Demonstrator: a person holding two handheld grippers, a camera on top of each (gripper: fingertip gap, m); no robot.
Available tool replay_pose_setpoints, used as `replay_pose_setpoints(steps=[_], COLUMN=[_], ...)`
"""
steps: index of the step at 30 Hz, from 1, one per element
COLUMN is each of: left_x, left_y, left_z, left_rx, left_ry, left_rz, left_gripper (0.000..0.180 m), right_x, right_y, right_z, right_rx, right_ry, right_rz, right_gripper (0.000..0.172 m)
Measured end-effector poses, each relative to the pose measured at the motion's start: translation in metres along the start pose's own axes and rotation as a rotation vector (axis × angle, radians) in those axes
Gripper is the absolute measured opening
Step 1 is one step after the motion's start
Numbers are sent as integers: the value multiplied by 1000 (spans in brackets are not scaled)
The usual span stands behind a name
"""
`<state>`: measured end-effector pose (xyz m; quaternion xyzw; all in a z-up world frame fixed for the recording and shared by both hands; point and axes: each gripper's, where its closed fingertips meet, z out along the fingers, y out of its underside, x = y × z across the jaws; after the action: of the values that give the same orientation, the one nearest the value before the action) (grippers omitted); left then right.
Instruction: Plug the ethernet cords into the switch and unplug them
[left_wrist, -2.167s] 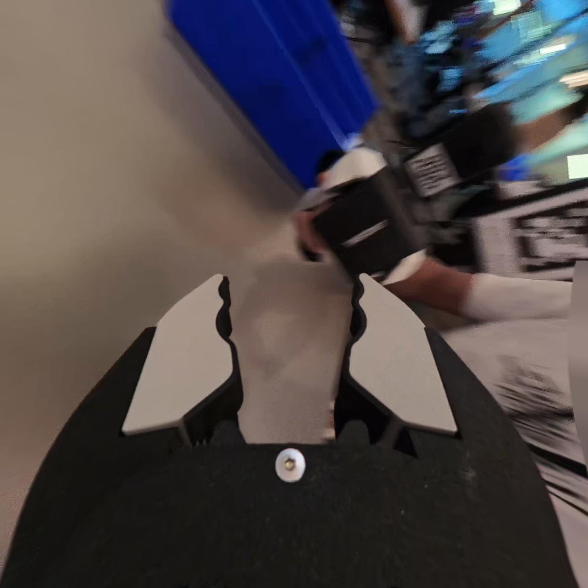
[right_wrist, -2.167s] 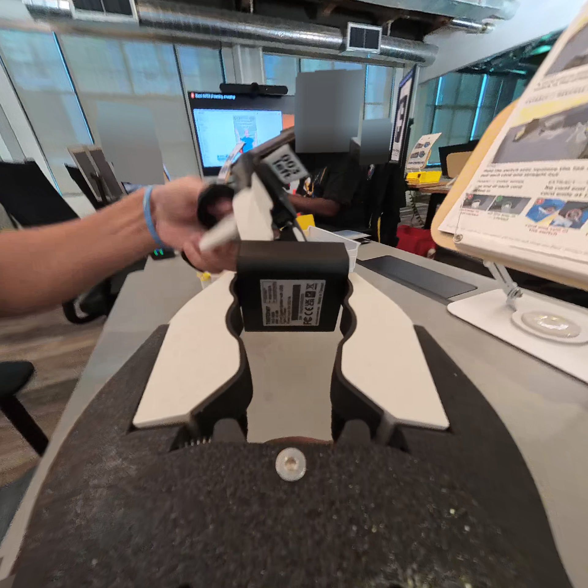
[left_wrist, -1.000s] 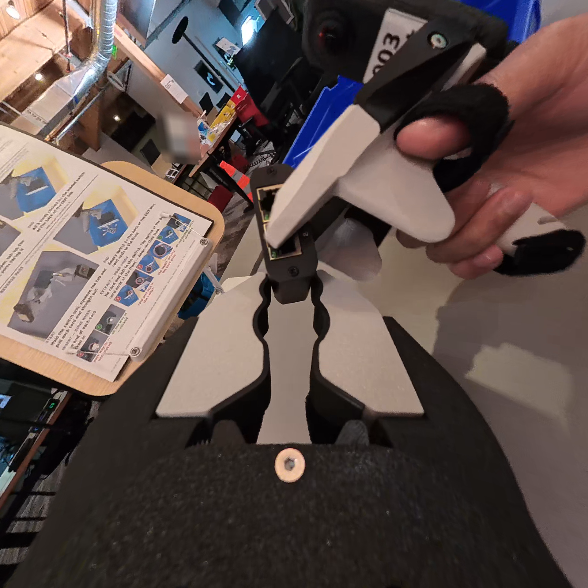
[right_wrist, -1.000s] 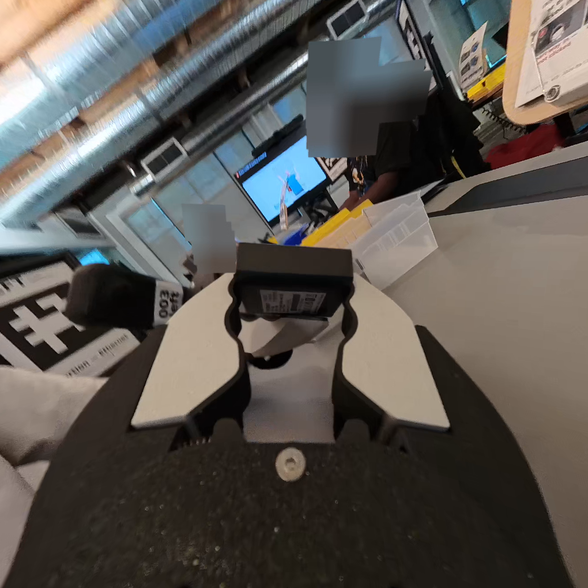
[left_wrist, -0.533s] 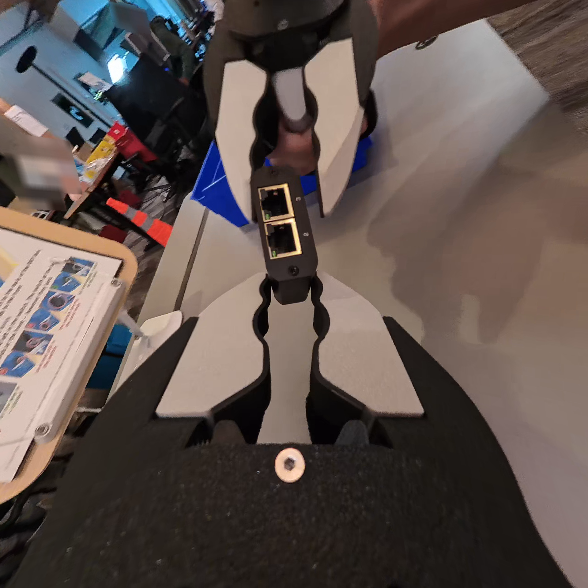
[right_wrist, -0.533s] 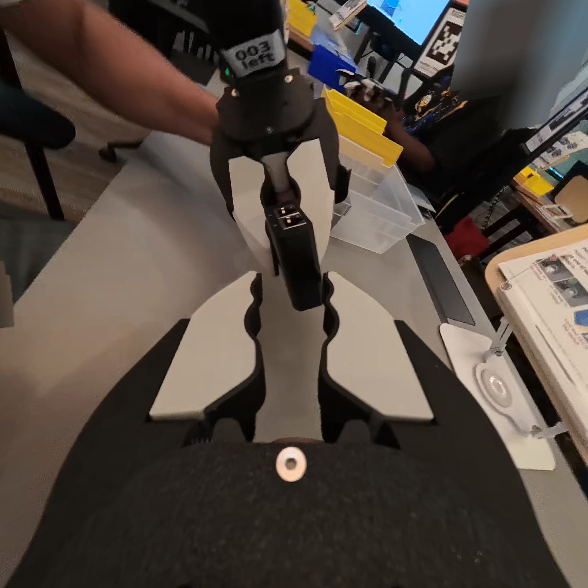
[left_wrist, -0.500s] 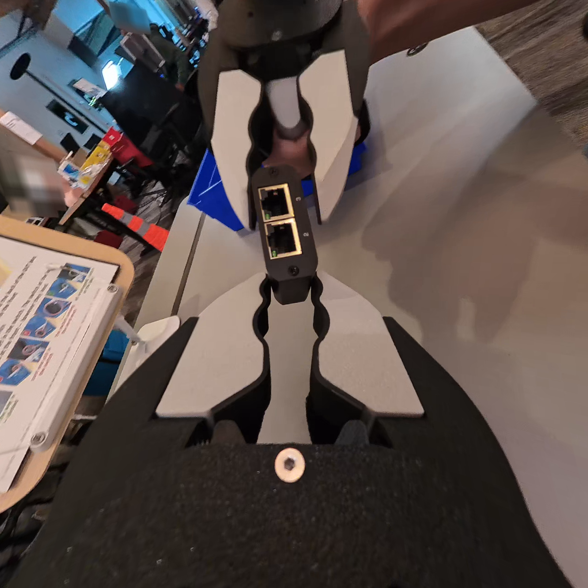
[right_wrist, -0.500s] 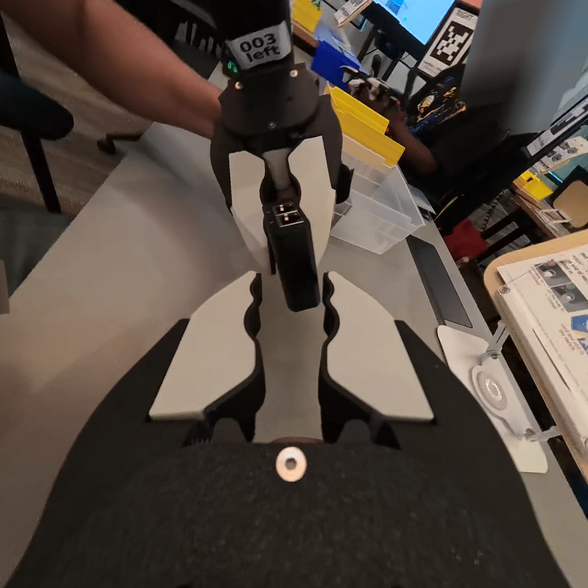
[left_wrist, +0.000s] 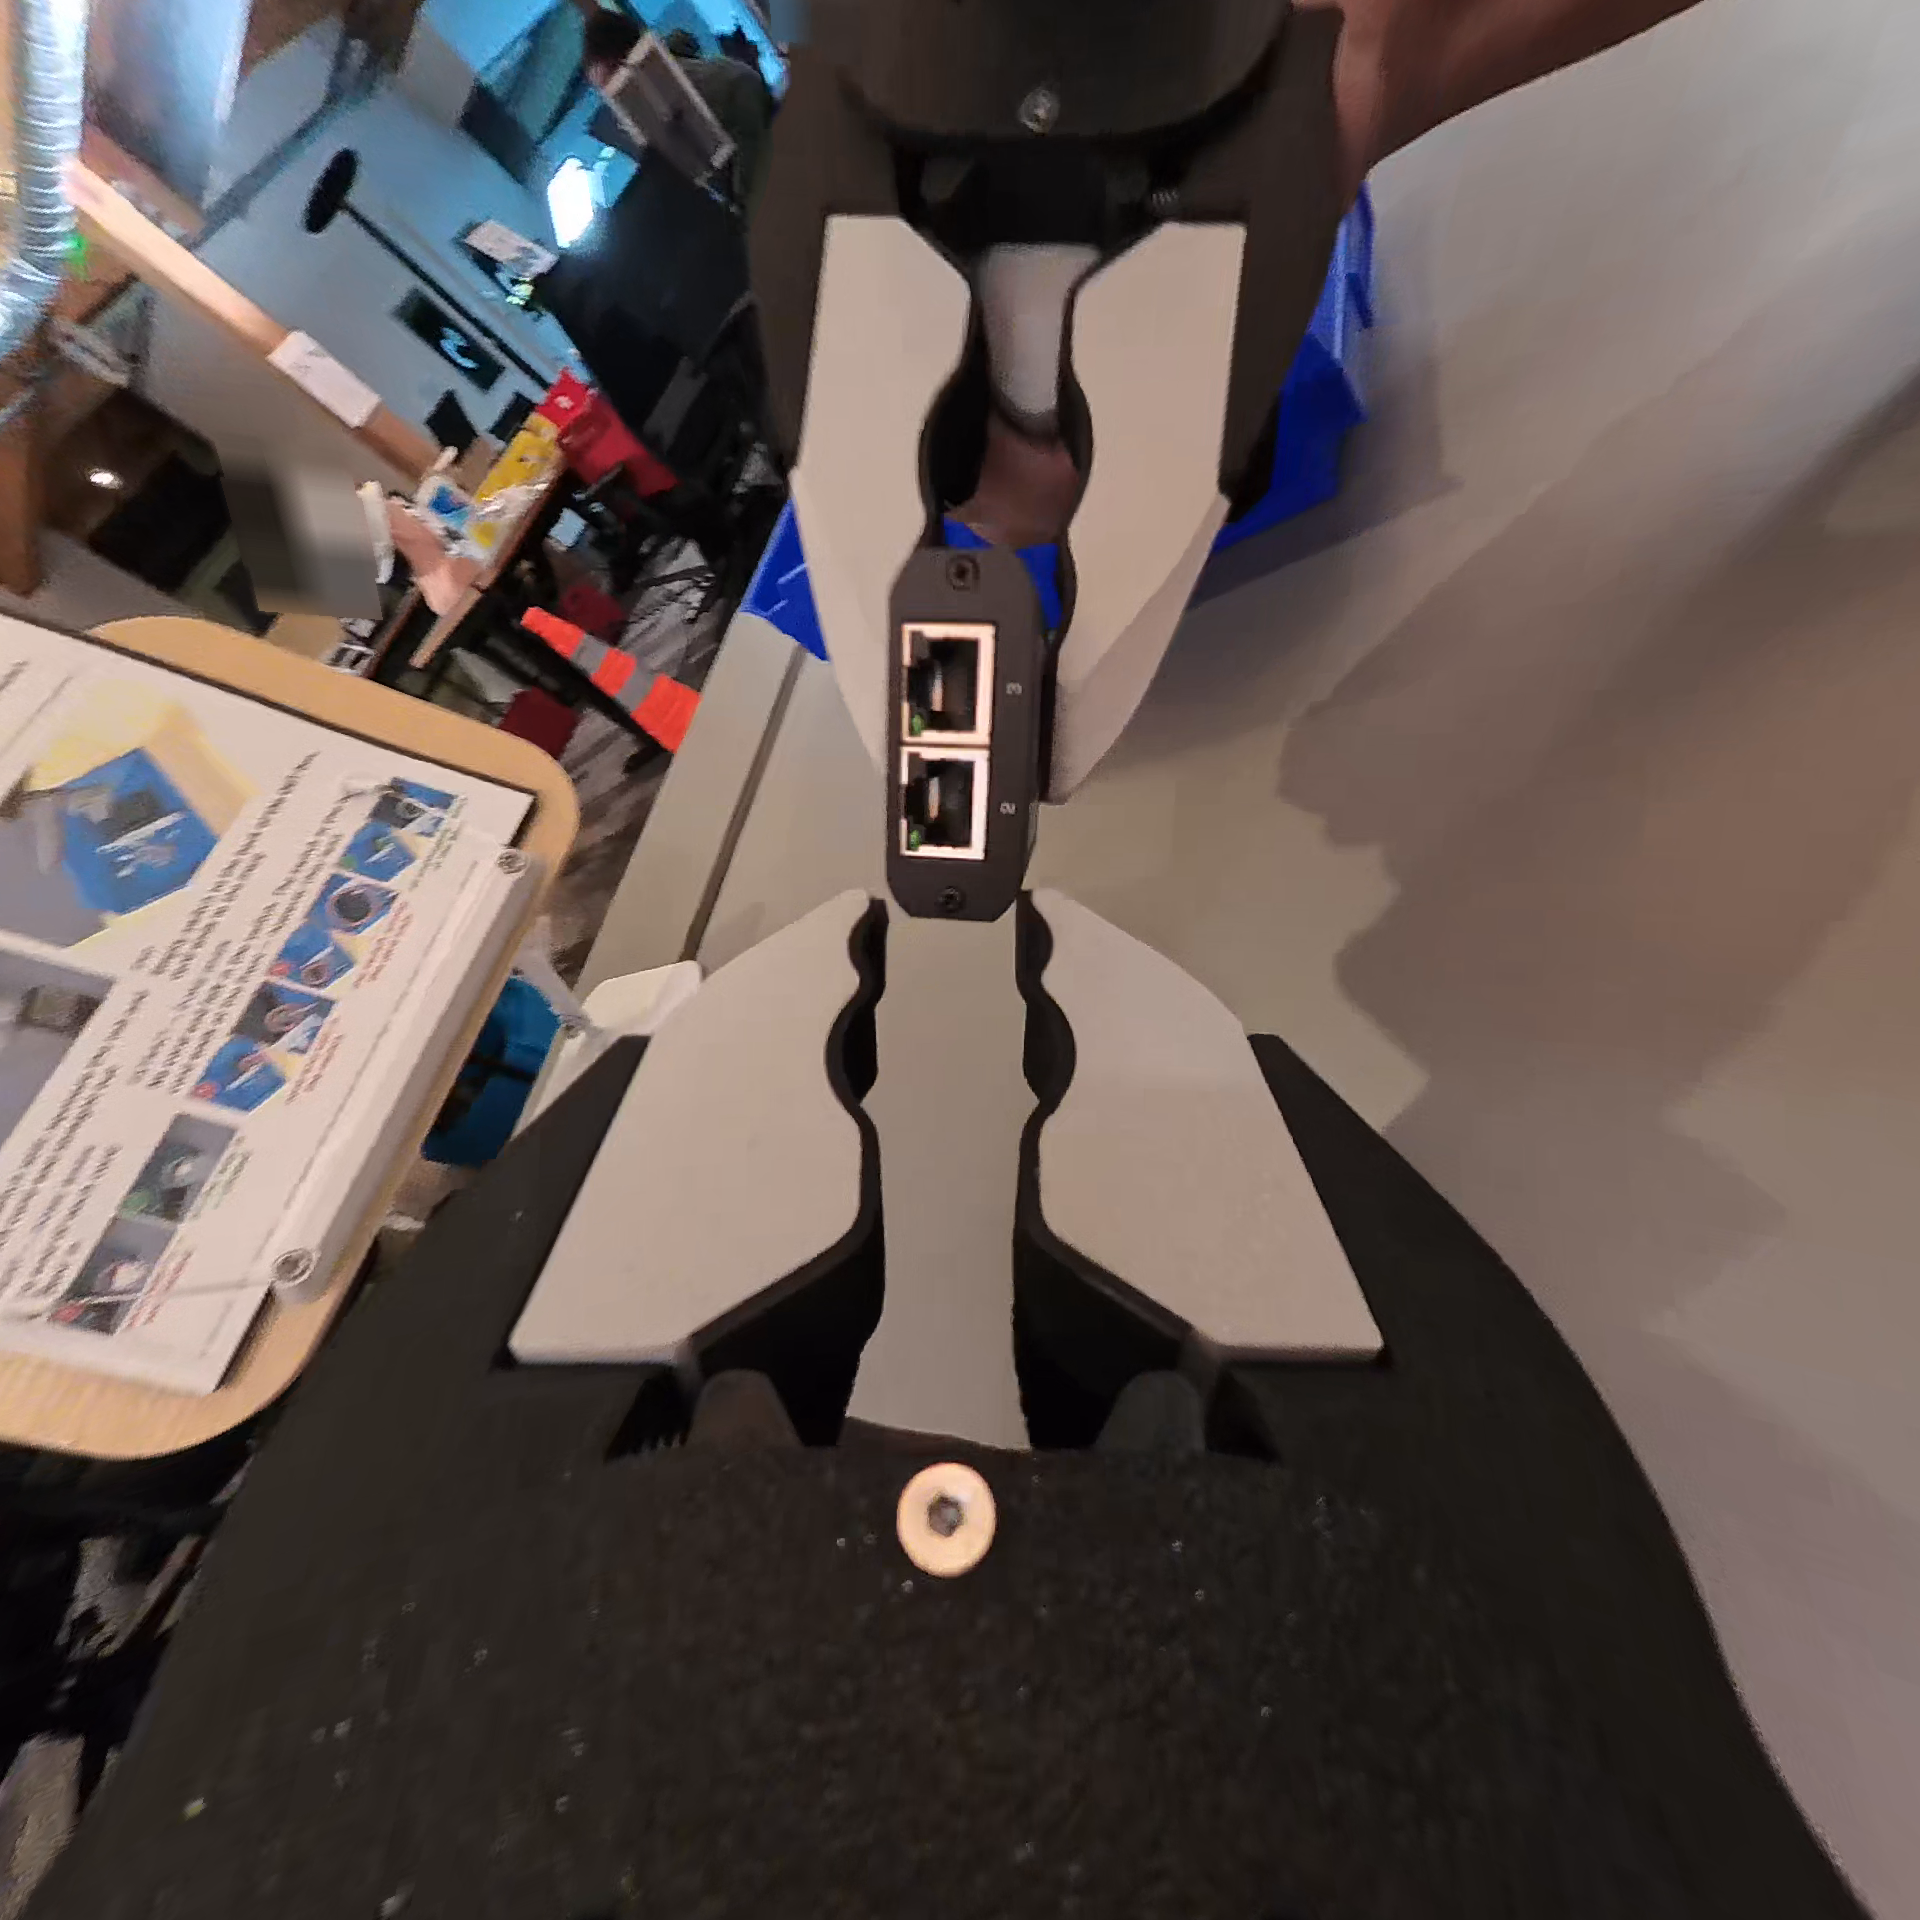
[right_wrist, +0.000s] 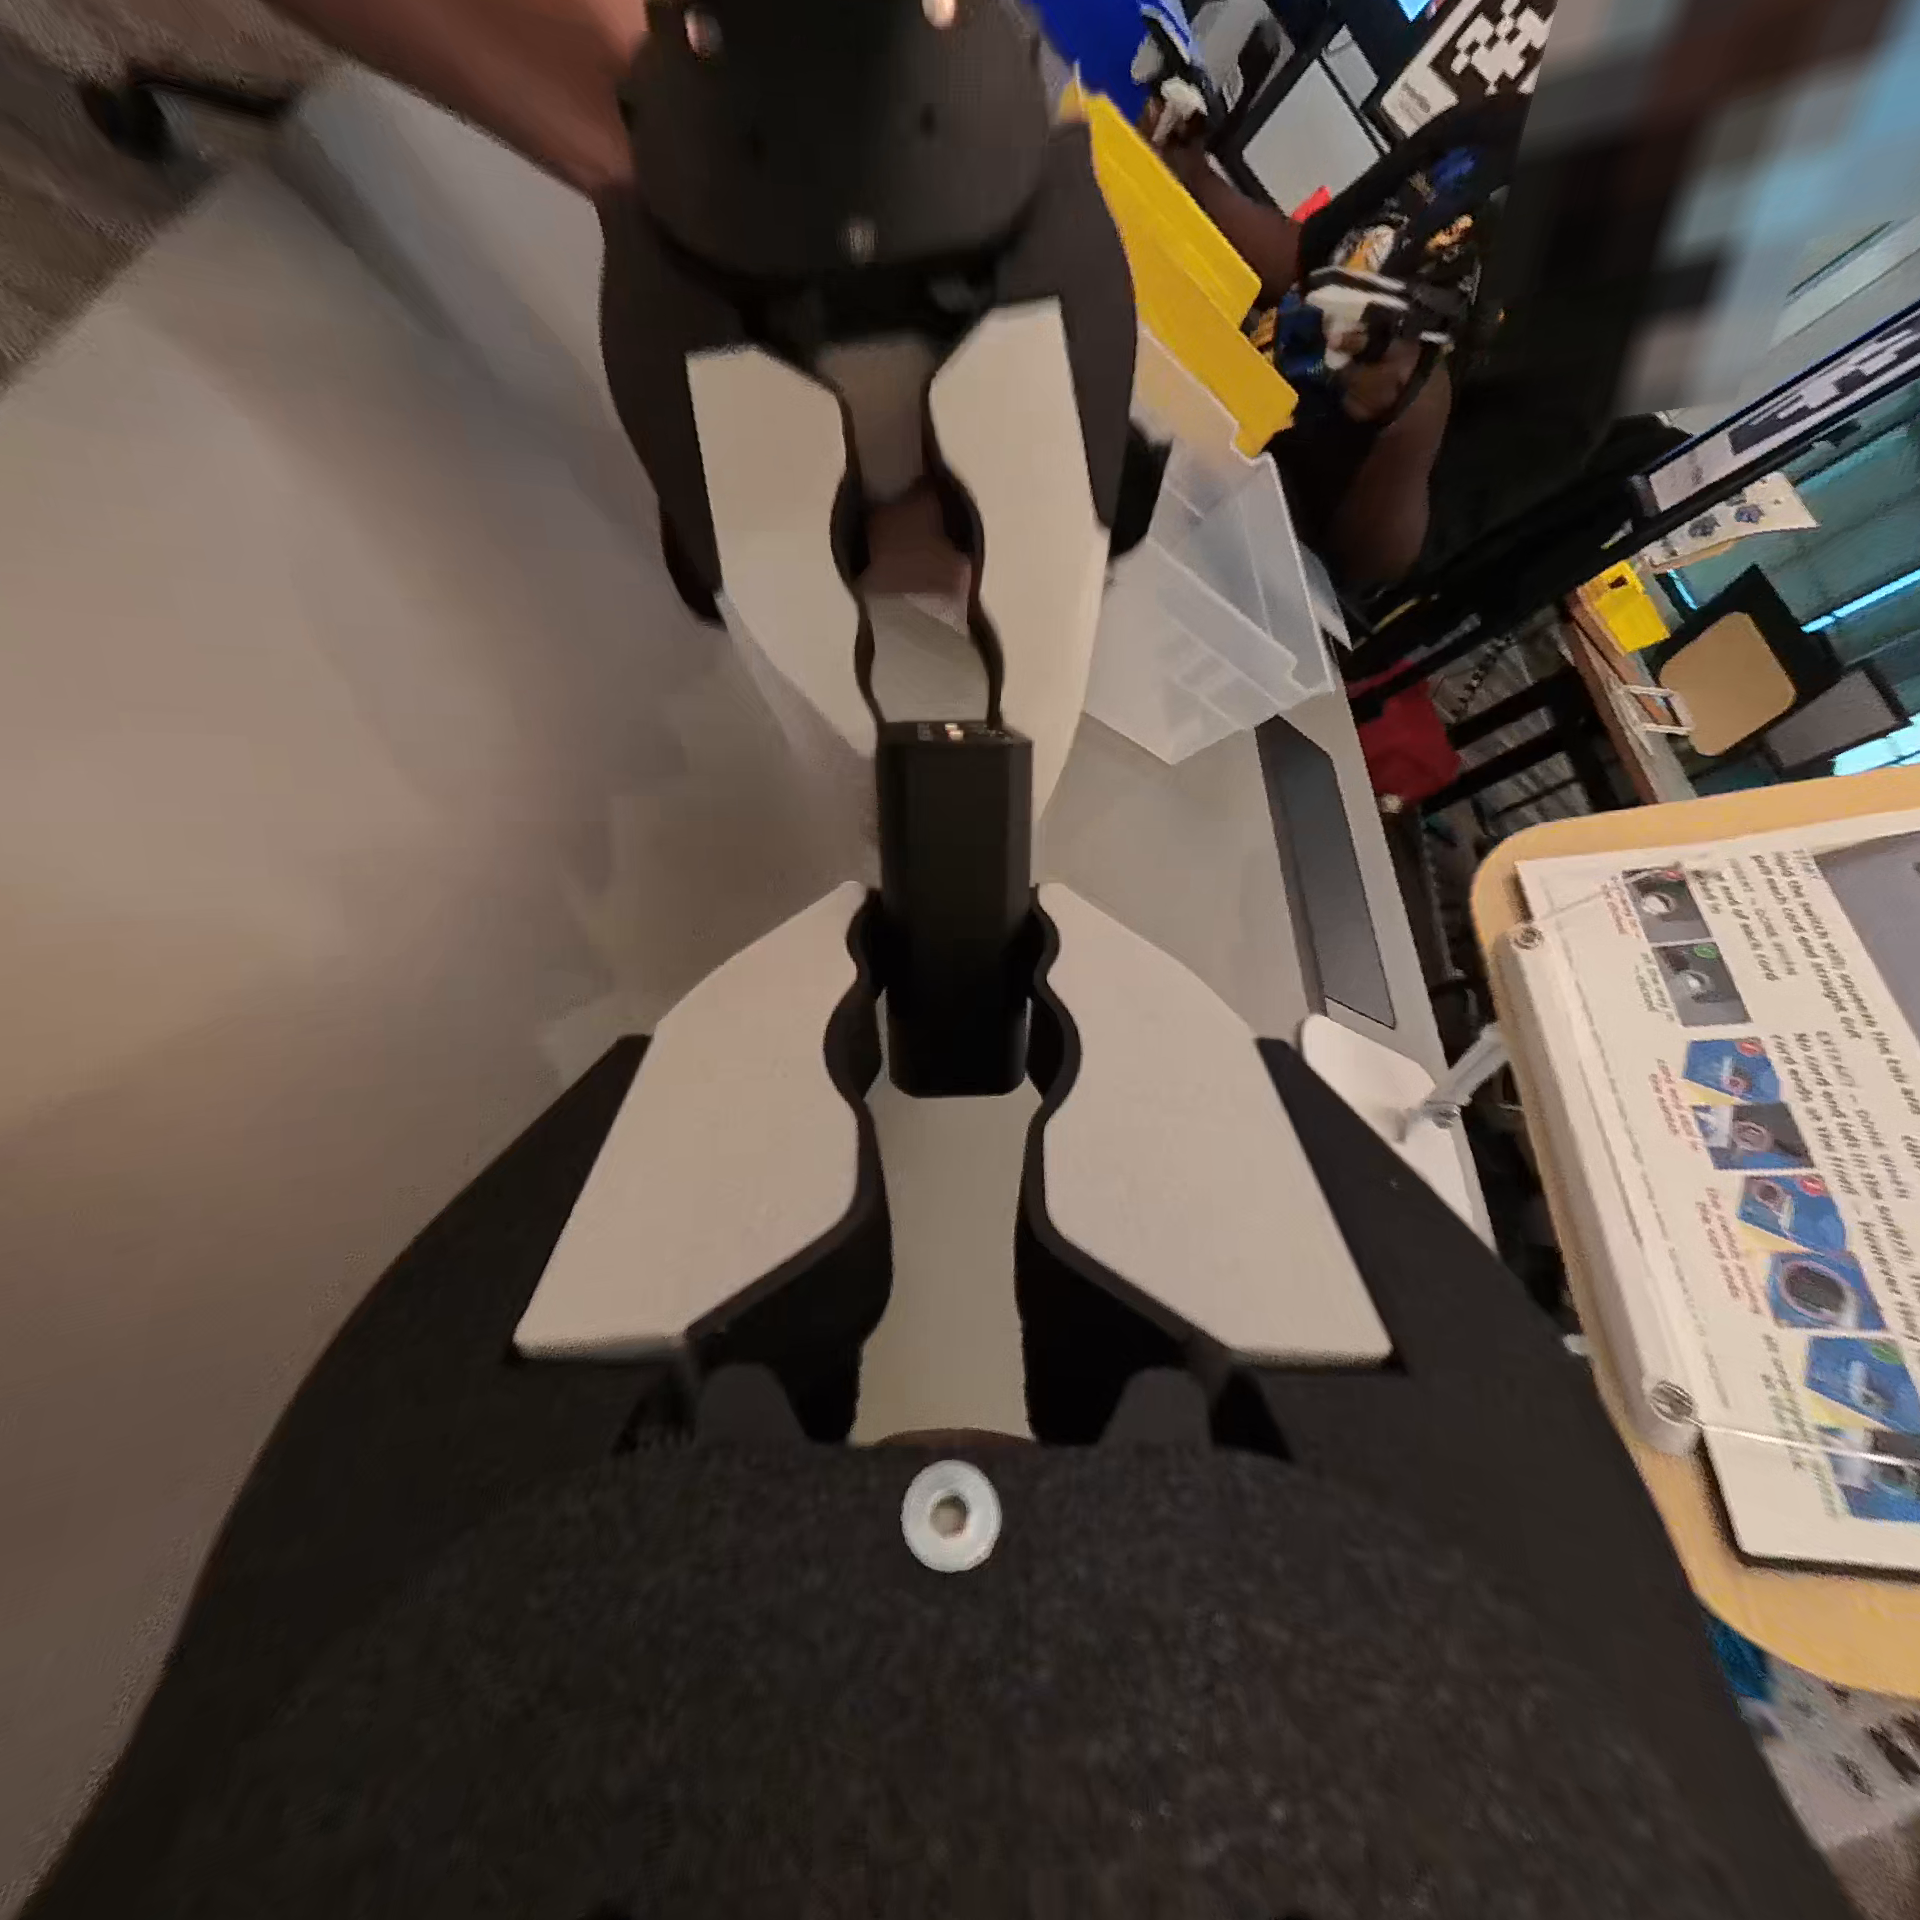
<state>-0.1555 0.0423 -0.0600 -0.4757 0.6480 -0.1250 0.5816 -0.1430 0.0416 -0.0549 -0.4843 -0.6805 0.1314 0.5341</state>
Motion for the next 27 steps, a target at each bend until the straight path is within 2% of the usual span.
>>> replay_pose_setpoints(steps=[3,6,14,21,24,27], left_x=[2,4,10,11,9,12], left_y=[1,3,-3,10,20,23], left_z=[-2,0,-7,-4,-5,-8], left_rx=[-13,-54,-62,-129,-209,-223], left_ry=[-32,-39,15,1,-11,17], left_rz=[33,82,81,160,230,183], left_gripper=[22,23,25,25,25,25], right_x=[-2,-3,-5,-8,-5,-3], right_y=[-1,6,23,24,23,22], right_z=[0,5,12,17,17,16], right_rx=[22,-34,-164,-146,-138,-119], right_ry=[5,1,11,17,48,64], right_rz=[-14,-47,-118,-138,-151,-151], right_gripper=[23,23,23,23,23,22])
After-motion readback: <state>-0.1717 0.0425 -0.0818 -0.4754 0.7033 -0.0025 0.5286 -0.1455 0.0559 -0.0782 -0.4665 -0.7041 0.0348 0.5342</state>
